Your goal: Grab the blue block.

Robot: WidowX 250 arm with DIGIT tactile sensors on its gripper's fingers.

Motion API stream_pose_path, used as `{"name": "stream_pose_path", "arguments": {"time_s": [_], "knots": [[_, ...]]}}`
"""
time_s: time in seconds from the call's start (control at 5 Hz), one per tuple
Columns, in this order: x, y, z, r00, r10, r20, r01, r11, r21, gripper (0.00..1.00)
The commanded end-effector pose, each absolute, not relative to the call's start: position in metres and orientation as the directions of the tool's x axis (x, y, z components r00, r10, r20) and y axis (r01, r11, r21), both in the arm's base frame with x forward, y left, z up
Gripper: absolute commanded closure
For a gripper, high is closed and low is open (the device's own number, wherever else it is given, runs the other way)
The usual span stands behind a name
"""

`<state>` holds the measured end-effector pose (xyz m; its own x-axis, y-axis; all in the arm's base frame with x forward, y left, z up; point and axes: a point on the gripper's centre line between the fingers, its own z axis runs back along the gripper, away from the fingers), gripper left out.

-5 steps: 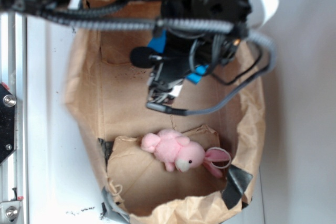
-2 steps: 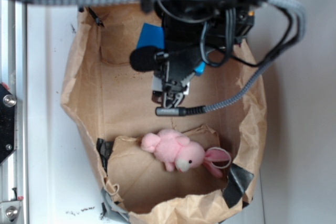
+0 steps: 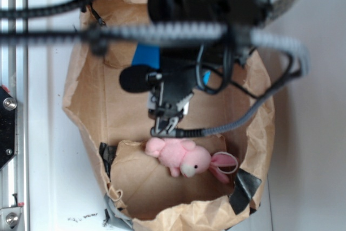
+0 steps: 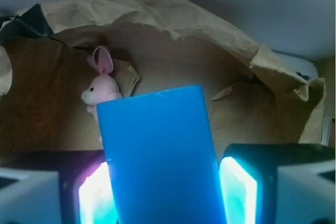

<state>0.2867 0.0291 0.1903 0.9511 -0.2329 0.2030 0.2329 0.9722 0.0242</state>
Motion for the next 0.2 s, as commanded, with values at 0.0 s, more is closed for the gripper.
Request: {"name": "stream_pose_path", "arguments": {"time_s": [0.0], "knots": [[0.2791, 0.0213, 0.2141, 0.913, -0.311, 0.264, 0.307, 0.950, 0.056, 1.00]]}}
